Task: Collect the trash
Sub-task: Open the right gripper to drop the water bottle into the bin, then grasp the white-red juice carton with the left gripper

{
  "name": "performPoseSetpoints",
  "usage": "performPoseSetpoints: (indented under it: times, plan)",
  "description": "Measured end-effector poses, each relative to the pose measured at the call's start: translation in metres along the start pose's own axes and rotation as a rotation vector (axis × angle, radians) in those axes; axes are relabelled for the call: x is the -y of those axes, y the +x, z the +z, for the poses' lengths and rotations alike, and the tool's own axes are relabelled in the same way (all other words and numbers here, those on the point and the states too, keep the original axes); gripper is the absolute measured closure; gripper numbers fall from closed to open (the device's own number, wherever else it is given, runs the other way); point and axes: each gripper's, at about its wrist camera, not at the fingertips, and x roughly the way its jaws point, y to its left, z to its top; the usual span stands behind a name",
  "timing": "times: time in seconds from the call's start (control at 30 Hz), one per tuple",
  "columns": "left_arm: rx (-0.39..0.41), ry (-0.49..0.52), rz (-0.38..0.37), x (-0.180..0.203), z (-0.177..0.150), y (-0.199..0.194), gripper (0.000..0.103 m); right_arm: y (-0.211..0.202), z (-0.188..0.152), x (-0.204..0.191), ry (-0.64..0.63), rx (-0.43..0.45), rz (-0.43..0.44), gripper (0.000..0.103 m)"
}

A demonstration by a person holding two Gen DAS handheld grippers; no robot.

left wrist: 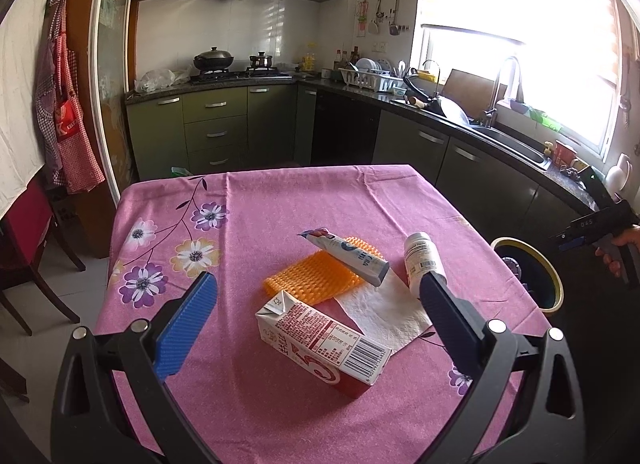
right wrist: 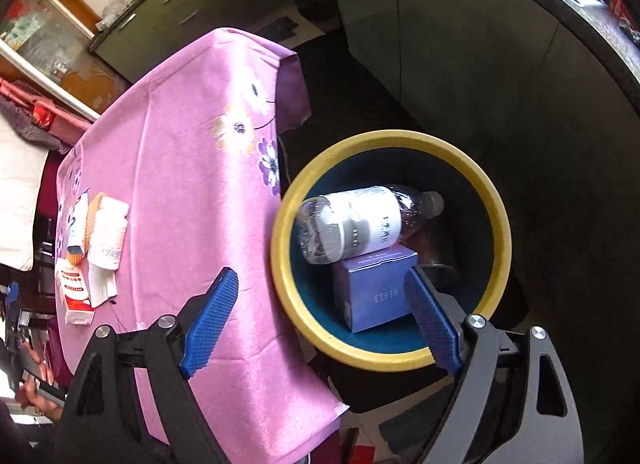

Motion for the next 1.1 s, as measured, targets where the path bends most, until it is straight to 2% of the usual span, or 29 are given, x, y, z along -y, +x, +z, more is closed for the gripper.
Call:
performPoseSetpoints:
  times: [0.23, 0.33, 0.53, 0.8, 1.1]
  plan:
    - [-0.090, -0.017, 0.015, 0.011, -0.014, 0.024, 0.007, 0.003, -0.014, -0.038, -0.106, -0.011, 0.026, 0.019]
    - [-0.115, -0.033, 0.046, 0.014, -0.019, 0.035, 0.007, 0.005, -0.017, -0.046, -0.140, -0.016, 0.031, 0.019]
    - [-0.164, -0.105, 0.129, 0.010, -0.024, 0.061, 0.007, 0.005, -0.020, -0.053, -0.163, -0.011, 0.054, 0.019]
    - [-0.229, -0.096, 0.179, 0.022, -0.033, 0.089, 0.007, 0.011, -0.025, -0.051, -0.172, -0.025, 0.077, 0.019]
    - [-0.281, -0.095, 0.217, -0.008, -0.044, 0.077, 0.007, 0.018, -0.025, -0.050, -0.170, -0.031, 0.096, 0.019]
